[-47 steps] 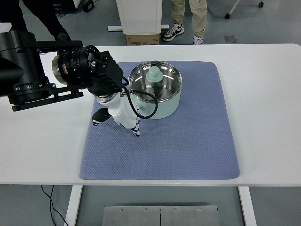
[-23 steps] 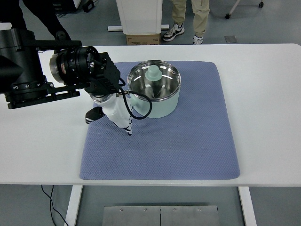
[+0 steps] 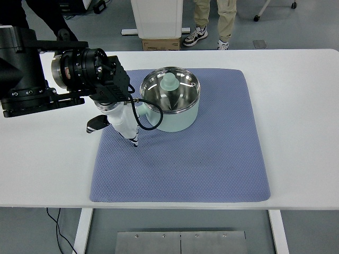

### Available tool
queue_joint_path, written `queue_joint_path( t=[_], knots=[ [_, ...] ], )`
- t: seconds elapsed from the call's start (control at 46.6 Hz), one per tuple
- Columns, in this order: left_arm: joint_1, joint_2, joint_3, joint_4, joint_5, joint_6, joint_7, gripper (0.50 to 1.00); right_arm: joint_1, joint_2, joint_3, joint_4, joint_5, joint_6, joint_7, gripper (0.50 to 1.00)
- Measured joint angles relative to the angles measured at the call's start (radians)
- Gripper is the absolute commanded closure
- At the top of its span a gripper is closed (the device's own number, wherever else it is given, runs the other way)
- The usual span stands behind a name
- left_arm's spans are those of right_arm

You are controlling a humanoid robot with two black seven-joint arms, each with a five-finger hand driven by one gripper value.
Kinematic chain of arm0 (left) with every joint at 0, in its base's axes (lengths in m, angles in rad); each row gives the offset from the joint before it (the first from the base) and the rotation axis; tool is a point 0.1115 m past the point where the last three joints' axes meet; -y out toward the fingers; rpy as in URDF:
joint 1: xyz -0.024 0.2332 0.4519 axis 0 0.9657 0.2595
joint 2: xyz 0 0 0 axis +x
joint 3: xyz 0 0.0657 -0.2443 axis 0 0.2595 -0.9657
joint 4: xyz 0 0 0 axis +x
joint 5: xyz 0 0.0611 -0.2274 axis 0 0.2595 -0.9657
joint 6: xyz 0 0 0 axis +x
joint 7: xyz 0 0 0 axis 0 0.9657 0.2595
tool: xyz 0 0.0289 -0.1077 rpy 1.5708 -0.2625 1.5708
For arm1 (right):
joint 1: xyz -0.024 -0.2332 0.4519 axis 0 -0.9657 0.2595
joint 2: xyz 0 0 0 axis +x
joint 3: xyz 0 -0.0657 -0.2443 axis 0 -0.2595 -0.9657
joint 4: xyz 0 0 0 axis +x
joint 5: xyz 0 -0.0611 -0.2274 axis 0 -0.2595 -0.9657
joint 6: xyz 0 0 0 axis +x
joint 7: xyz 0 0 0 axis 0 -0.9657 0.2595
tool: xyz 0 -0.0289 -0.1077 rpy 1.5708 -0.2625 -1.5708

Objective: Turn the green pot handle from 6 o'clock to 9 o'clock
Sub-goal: 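Continue sweeping the handle with the left hand until it points toward the left arm, then lift the left hand off the handle and withdraw it over the pot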

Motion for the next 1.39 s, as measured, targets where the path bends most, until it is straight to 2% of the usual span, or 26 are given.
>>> queue_joint_path(
  t=[0.236, 0.6, 1.008, 1.394],
  knots=[
    [-0.018, 0.0, 0.048, 0.01, 0.004, 0.0, 0.0, 0.5, 0.0, 0.0, 0.0, 0.0, 0.0, 0.0, 0.0, 0.5],
    [-0.025, 0.0, 0.06, 0.095, 0.04, 0.002, 0.0, 0.5, 0.0, 0.0, 0.0, 0.001, 0.0, 0.0, 0.0, 0.5],
    [-0.025, -0.006, 0.1, 0.183, 0.051, 0.071, 0.0, 0.5, 0.0, 0.0, 0.0, 0.0, 0.0, 0.0, 0.0, 0.5],
    [-0.027, -0.009, 0.1, 0.183, 0.038, 0.102, 0.0, 0.5, 0.001, 0.0, 0.0, 0.001, 0.0, 0.0, 0.0, 0.5]
  ],
)
